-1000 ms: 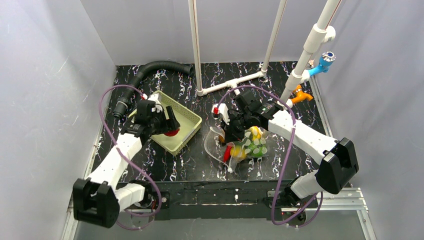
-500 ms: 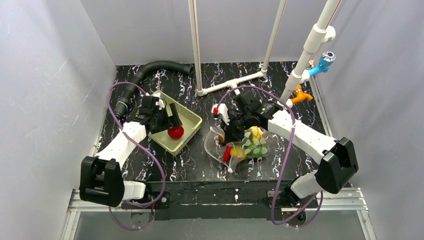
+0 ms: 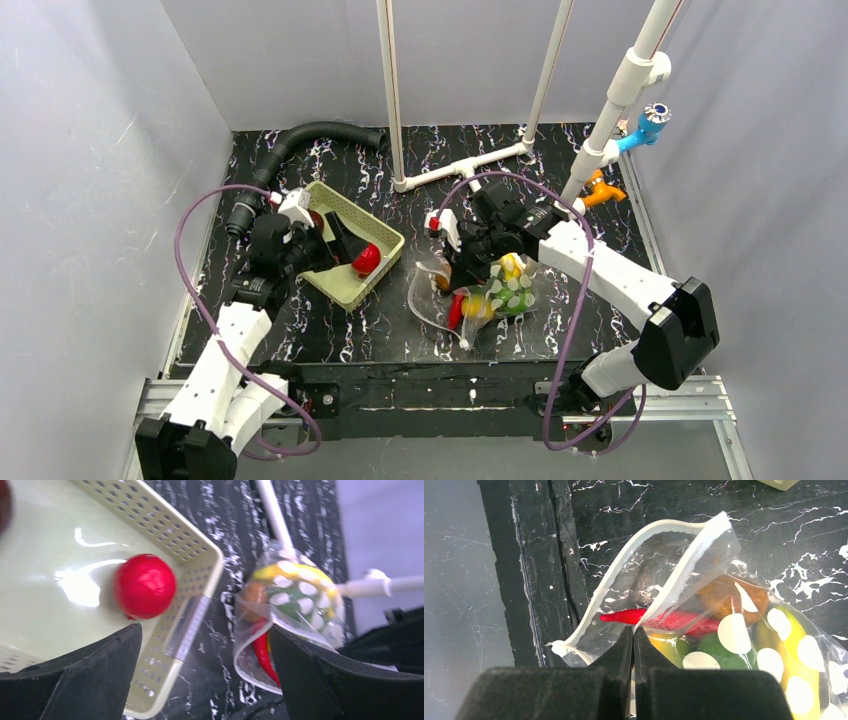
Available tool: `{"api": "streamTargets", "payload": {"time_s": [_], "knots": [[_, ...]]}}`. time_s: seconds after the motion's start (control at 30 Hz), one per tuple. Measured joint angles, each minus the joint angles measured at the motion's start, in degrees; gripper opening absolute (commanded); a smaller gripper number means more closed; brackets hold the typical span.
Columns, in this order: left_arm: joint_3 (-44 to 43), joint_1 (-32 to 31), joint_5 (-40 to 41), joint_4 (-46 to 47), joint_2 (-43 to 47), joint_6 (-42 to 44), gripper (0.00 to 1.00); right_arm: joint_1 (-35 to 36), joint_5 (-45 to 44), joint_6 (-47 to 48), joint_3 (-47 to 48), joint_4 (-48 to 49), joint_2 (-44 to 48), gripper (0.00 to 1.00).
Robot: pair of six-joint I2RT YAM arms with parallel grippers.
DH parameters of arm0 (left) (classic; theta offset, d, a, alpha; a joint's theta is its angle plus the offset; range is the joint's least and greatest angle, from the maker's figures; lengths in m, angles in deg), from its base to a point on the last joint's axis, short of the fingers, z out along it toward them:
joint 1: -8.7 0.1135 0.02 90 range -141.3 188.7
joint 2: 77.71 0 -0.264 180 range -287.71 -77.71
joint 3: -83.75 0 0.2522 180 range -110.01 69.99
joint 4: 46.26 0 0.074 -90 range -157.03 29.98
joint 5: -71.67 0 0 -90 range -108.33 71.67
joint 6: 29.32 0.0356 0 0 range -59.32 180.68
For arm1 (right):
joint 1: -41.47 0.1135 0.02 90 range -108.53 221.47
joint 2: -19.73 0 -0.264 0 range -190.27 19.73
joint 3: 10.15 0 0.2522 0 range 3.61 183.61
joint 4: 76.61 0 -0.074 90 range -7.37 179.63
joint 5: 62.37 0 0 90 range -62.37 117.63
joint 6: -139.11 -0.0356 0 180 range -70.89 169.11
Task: Open the zip-top bag and remove the fake food
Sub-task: Place the fake vegetable in the bin.
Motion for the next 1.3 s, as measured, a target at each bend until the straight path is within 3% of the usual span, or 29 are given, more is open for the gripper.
{"api": "streamTargets", "payload": {"time_s": [0.3,0.5,0.8,1.3], "knots": [[8.04,-0.52,-16.41,9.81,3.61,-9.66,0.98,-0.44,0.87,2.80,0.00,-2.84,2.64,0.01],[11.82,-3.93,-21.51,16.50,4.00,-14.49,0.98,-0.55,2.47,4.72,1.73,-7.08,1.84,0.01],[12.72,-16.20,-19.34,19.50,5.07,-14.03,0.98,-0.70,3.91,7.89,4.76,-11.10,-0.90,0.01],[17.92,-26.67,-11.52,23.08,10.45,-13.81,0.98,-2.32,5.03,9.20,4.15,-11.67,0.24,0.01]]}}
